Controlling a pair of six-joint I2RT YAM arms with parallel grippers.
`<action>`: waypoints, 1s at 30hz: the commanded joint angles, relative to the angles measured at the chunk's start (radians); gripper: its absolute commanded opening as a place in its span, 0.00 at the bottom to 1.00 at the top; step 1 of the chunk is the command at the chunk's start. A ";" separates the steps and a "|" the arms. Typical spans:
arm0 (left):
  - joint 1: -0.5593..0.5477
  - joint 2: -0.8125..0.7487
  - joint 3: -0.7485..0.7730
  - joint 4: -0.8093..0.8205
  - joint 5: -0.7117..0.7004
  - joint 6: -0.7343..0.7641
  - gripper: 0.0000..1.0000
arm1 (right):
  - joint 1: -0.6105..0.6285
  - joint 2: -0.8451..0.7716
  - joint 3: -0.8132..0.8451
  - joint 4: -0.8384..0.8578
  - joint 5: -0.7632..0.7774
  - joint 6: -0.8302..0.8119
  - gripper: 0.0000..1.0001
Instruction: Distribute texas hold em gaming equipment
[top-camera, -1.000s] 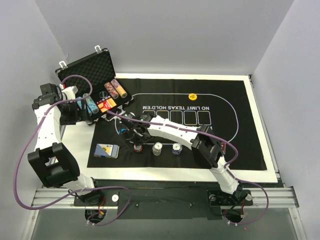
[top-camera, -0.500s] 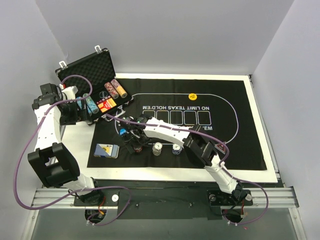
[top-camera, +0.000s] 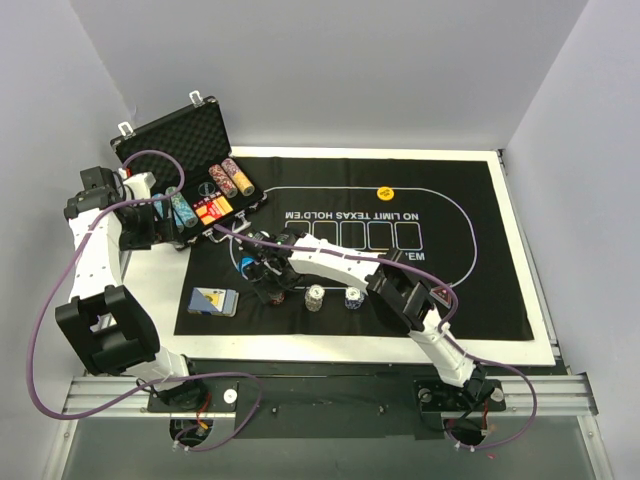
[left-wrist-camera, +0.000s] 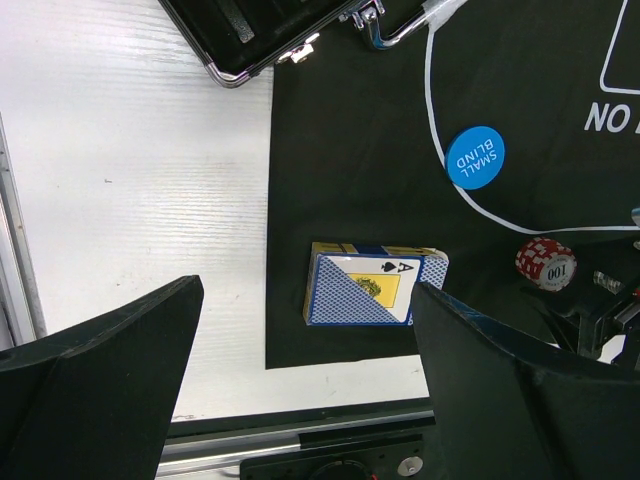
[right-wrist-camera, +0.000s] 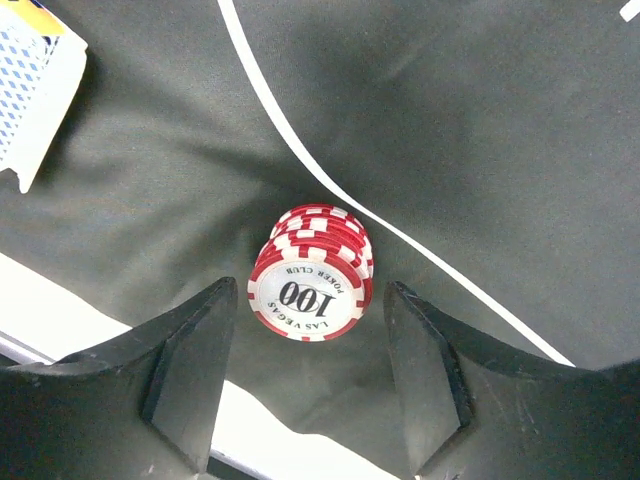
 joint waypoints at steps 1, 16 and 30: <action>0.008 -0.031 -0.002 0.021 0.001 0.017 0.97 | -0.009 -0.016 -0.018 -0.015 -0.001 0.013 0.55; 0.009 -0.035 -0.037 0.035 0.004 0.022 0.97 | -0.015 -0.046 -0.034 -0.002 0.010 0.018 0.47; 0.008 -0.045 -0.049 0.038 0.005 0.033 0.97 | -0.012 -0.069 -0.020 -0.002 0.016 0.013 0.35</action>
